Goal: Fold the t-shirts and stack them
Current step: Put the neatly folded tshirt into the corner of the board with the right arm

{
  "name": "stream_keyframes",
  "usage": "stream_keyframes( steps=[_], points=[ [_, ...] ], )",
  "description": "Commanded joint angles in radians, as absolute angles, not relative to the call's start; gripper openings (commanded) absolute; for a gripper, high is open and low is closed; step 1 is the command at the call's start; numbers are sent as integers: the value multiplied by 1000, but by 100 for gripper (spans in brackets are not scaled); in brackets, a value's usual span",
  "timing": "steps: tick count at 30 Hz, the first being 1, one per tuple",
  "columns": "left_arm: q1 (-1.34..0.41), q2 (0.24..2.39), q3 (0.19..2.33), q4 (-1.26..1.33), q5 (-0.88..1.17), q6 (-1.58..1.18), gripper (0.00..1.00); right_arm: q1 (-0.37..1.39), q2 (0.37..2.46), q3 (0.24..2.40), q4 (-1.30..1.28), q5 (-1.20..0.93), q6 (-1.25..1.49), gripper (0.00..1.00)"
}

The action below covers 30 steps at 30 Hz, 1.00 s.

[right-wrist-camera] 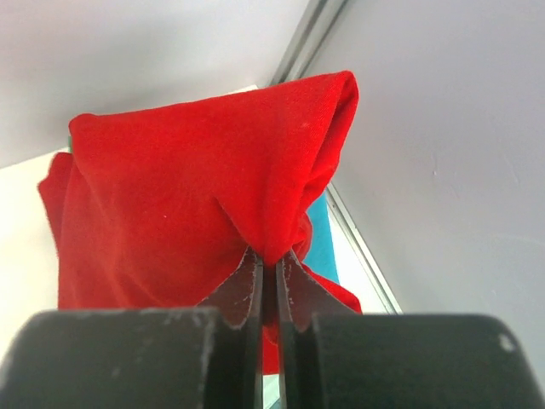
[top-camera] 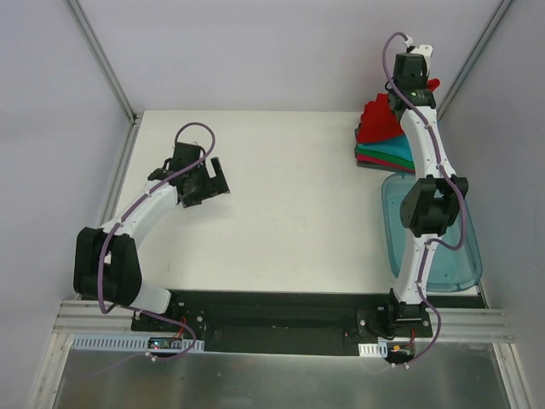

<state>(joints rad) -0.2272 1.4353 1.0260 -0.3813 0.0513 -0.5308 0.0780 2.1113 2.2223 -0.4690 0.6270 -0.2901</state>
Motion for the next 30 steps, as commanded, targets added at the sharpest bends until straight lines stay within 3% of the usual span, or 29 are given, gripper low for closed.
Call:
stream_keyframes(
  steps=[1, 3, 8, 11, 13, 14, 15, 20, 26, 30],
  points=[
    [-218, 1451, 1058, -388, 71, -531, 99, 37, 2132, 2223, -449, 623, -249, 1],
    [-218, 1453, 1058, -388, 69, -531, 99, 22, 2144, 2214, -453, 608, -245, 2],
    [-218, 1457, 1058, -388, 68, -529, 99, -23, 2194, 2214, -452, 592, -276, 17],
    [-218, 1459, 1060, -388, 66, -529, 99, -41, 2214, 2204, -466, 638, -317, 50],
    [-216, 1459, 1063, -388, 67, -531, 99, -44, 2212, 2206, -477, 687, -327, 82],
    [-218, 1460, 1066, -388, 69, -531, 99, -46, 2206, 2206, -479, 702, -330, 93],
    [-218, 1462, 1069, -388, 74, -532, 99, -45, 2192, 2206, -480, 707, -325, 98],
    [-218, 1468, 1074, -388, 86, -540, 99, -46, 2057, 2122, -492, 554, -255, 96],
    [-218, 1488, 1078, -387, 98, -537, 99, -84, 1973, 1982, -512, 100, -75, 96],
    [-218, 1493, 1083, -387, 98, -526, 99, -66, 2075, 2083, -615, 136, -89, 96]
  ],
)
